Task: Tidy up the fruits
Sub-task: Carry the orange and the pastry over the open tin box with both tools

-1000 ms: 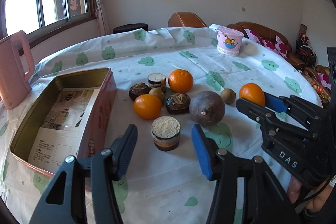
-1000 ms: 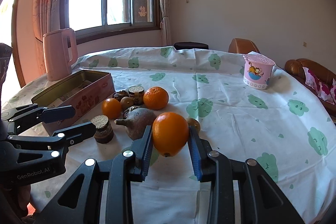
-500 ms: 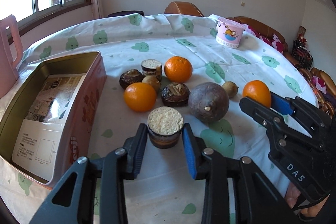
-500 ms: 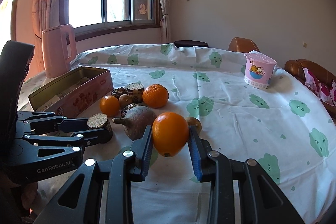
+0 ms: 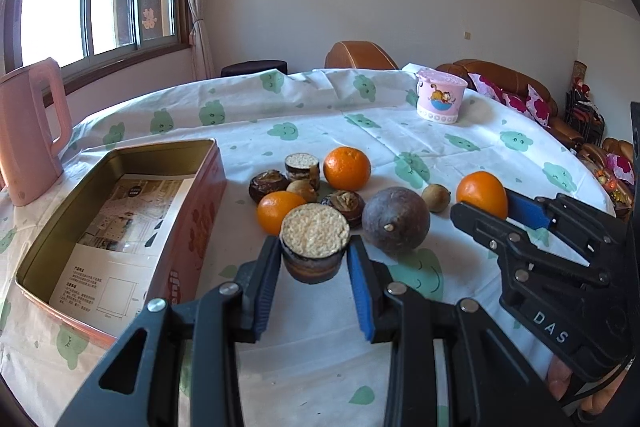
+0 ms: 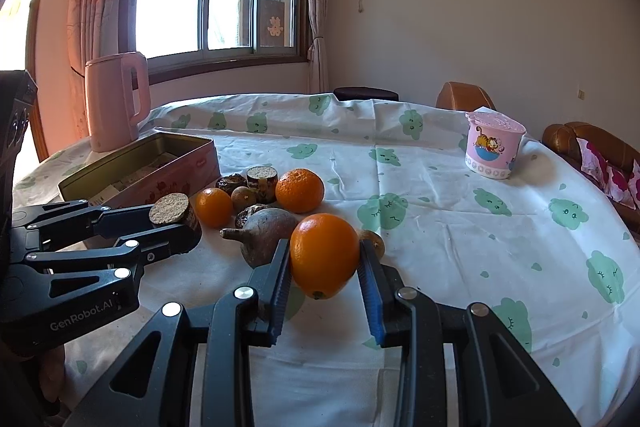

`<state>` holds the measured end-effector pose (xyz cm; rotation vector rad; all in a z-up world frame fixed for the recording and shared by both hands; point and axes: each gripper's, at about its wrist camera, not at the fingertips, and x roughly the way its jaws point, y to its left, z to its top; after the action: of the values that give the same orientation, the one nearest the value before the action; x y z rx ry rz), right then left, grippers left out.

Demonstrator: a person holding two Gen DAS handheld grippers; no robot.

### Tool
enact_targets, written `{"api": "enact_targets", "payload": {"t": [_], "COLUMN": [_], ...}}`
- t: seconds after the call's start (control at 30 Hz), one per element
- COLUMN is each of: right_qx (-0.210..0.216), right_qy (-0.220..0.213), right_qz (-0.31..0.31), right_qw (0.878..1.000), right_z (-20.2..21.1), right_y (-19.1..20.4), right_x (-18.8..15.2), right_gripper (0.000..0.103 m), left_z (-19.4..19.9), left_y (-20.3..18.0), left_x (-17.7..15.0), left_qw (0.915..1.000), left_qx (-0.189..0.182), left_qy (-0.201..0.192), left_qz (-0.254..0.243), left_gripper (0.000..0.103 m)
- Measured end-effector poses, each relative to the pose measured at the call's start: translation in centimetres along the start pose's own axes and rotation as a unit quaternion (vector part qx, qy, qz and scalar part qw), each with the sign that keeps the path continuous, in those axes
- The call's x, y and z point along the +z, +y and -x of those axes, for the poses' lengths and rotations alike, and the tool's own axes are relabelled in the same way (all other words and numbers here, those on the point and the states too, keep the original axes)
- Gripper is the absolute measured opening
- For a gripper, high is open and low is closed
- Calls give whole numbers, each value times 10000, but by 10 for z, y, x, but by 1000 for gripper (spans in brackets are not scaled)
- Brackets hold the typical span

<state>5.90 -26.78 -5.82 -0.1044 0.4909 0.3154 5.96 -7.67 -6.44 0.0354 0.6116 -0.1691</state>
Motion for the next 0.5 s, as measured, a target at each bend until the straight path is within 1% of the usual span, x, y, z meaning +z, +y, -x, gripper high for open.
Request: {"api": "enact_targets", "payload": {"t": [0.5], "right_qx": [-9], "right_qy": [-248], "right_qz": [95], "right_qw": [9996], "right_z": [6], "right_y": [3], "right_x": [-1], "right_gripper": [34], "left_z": [15], "left_y": [0], "left_x": [-2], "left_qw": [9987], "left_qx": [203], "left_qy": [-470], "left_qz": [13], "left_gripper": [36]}}
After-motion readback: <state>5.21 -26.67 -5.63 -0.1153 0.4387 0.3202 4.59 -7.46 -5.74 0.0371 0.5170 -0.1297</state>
